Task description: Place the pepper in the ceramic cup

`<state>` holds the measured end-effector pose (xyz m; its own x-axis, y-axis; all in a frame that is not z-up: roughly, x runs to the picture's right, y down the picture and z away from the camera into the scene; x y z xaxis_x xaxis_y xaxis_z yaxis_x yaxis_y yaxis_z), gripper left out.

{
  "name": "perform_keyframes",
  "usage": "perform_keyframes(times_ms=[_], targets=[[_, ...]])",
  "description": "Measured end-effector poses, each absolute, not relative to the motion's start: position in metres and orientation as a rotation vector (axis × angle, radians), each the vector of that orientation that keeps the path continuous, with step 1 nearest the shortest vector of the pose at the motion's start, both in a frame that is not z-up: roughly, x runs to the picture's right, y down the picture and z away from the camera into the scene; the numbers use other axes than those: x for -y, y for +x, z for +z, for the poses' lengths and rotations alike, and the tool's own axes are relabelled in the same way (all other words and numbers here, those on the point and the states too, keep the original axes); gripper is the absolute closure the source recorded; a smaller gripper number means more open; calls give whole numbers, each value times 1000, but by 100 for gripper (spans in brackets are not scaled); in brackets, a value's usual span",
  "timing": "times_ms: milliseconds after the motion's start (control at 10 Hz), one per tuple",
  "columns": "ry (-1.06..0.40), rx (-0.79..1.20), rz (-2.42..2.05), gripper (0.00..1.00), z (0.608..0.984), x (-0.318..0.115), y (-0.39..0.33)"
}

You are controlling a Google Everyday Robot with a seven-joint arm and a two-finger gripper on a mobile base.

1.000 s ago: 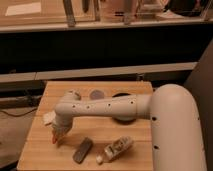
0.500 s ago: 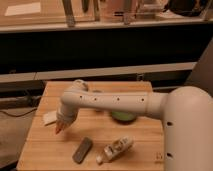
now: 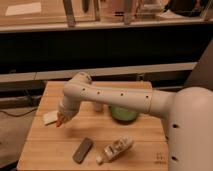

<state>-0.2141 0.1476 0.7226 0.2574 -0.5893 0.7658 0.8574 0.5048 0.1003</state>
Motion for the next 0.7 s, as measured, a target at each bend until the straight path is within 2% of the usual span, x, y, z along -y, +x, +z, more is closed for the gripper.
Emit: perform_keyframes(times_ms=[700], targets=[[-342, 839, -935, 98, 716, -99, -194]])
